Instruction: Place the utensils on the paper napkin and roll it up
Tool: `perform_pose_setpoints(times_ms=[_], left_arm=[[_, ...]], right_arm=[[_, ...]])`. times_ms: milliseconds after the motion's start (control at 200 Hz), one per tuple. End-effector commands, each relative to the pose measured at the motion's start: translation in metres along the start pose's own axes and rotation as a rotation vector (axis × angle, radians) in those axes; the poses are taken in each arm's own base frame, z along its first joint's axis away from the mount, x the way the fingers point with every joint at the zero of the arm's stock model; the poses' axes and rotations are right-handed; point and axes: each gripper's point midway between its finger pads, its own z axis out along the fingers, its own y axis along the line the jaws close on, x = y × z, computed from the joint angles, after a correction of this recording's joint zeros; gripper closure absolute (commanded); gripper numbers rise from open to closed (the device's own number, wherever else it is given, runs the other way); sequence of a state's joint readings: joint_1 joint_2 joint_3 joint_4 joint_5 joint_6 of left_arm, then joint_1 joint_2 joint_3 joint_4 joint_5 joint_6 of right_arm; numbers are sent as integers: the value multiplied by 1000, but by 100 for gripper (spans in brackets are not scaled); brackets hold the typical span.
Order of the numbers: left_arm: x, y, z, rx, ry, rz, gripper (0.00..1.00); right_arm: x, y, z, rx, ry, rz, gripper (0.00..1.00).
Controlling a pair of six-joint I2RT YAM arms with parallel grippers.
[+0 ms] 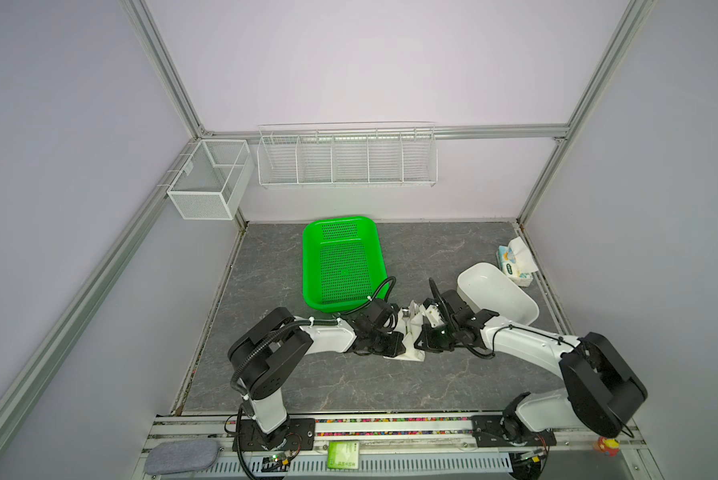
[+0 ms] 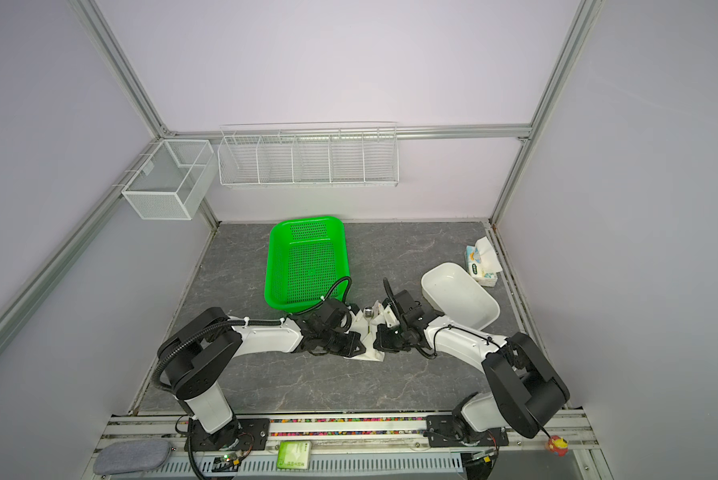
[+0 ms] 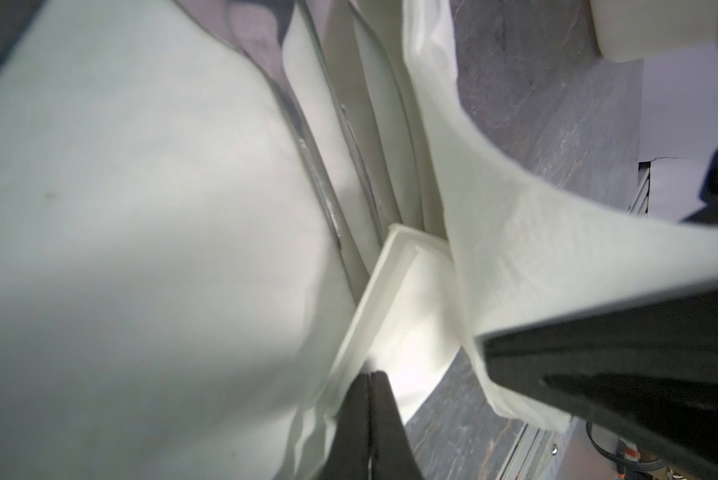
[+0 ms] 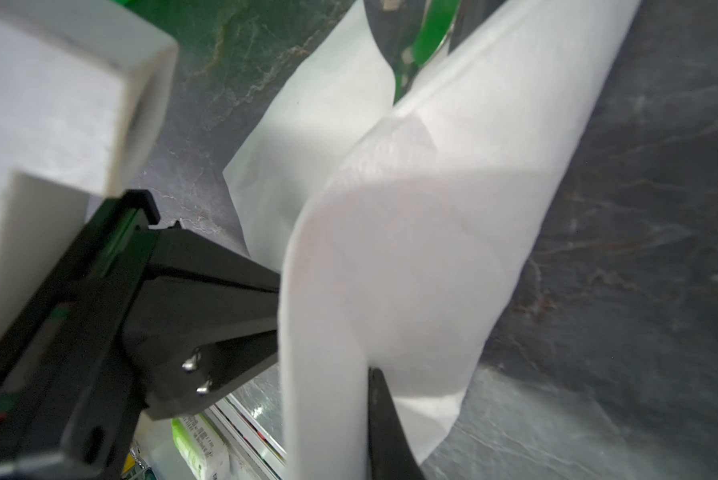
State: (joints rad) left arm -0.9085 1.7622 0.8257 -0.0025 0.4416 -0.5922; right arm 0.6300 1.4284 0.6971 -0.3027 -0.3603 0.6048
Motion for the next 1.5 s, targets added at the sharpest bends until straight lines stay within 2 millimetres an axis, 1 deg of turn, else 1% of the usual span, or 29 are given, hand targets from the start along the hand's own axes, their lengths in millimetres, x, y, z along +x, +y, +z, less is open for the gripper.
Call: perform_pose_setpoints(times_ms=[0, 115, 295, 410, 500, 570, 725, 845, 1010, 1095, 1190, 1255, 1390, 1495], left_arm=[[0, 5, 3, -8, -7, -16, 99], [0, 5, 4, -10, -6, -18, 99], [-1, 6, 4, -13, -8, -18, 100], [-2, 5, 2, -12, -14, -16, 99], [-4, 2, -2, -8, -28, -14, 99], [-6, 0, -4, -9, -34, -11, 99], [-7, -2, -7, -9, -41, -9, 99], [-8, 0, -7, -13, -43, -13, 99], [-10, 1, -13, -26, -67, -21, 98], [-12, 3, -21, -44, -93, -29, 93], [-12, 5, -31, -58, -120, -42, 91], [-14, 5, -38, -59, -144, -50, 86], [-20, 0, -51, -37, -193, -64, 73], [-26, -6, -56, -13, -211, -63, 62]], right_arm=[[1, 0, 3, 34, 20, -33, 90], [1, 8, 8, 37, 33, -62, 90], [3, 4, 13, 69, 49, -69, 90], [3, 2, 15, 79, 55, -70, 89], [4, 4, 15, 68, 56, -74, 84], [4, 6, 15, 55, 54, -74, 78], [6, 12, 16, 13, 52, -80, 73], [10, 12, 19, -7, 61, -78, 64], [14, 7, 22, -6, 62, -73, 62], [15, 6, 24, -6, 69, -71, 62], [15, 5, 25, -4, 67, -71, 61], [15, 5, 26, -6, 70, -71, 61], [15, 5, 26, -6, 69, -71, 61], [15, 5, 26, -5, 71, -71, 61]])
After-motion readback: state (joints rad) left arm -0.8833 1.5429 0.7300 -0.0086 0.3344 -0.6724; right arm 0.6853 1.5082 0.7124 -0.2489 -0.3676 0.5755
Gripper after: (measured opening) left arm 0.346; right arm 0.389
